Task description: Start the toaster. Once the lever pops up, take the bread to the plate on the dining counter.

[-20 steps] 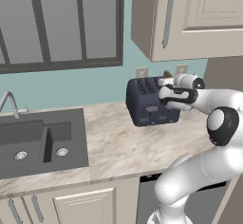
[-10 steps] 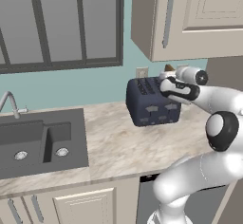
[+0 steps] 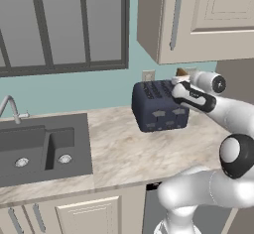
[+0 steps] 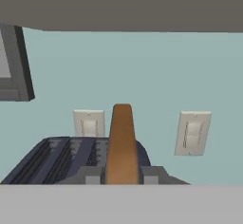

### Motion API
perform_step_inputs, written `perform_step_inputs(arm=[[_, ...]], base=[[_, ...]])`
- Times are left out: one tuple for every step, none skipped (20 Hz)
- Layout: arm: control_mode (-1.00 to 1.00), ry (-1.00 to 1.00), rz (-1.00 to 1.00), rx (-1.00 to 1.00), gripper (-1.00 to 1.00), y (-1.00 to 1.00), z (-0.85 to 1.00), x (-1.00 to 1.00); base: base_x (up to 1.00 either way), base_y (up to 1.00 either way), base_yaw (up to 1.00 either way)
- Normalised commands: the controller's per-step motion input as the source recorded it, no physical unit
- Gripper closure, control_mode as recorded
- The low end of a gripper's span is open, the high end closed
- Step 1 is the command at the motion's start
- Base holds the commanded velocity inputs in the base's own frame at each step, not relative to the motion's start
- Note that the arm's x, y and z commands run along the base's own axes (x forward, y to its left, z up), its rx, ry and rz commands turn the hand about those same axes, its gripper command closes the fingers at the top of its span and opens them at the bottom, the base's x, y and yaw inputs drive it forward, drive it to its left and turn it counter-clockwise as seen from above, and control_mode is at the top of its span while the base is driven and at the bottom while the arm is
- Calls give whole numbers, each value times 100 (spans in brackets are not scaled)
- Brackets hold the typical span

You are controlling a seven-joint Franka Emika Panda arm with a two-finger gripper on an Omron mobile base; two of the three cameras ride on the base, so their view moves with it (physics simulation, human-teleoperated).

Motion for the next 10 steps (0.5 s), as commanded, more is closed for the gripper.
perform_step_inputs(arm=[[-100,0,0,-1,100,0,19,-57],[-100,0,0,0,100,0,23,-54],[-100,0,0,-1,100,0,54,-61],[-100,0,-2,-1,100,0,58,-56],[-100,0,-2,-3,100,0,52,-54],[-100,0,-2,-2,100,0,56,-49],[-100,0,-2,-1,100,0,56,-46],[-100,0,-2,-1,100,0,61,-44],[-100,0,-2,-1,100,0,64,-44],[-100,1,-2,0,100,0,60,-46]], base=[[0,0,0],[0,0,0],[0,0,0],[0,0,0],[0,0,0],[0,0,0],[0,0,0],[0,0,0],[0,0,0],[0,0,0]])
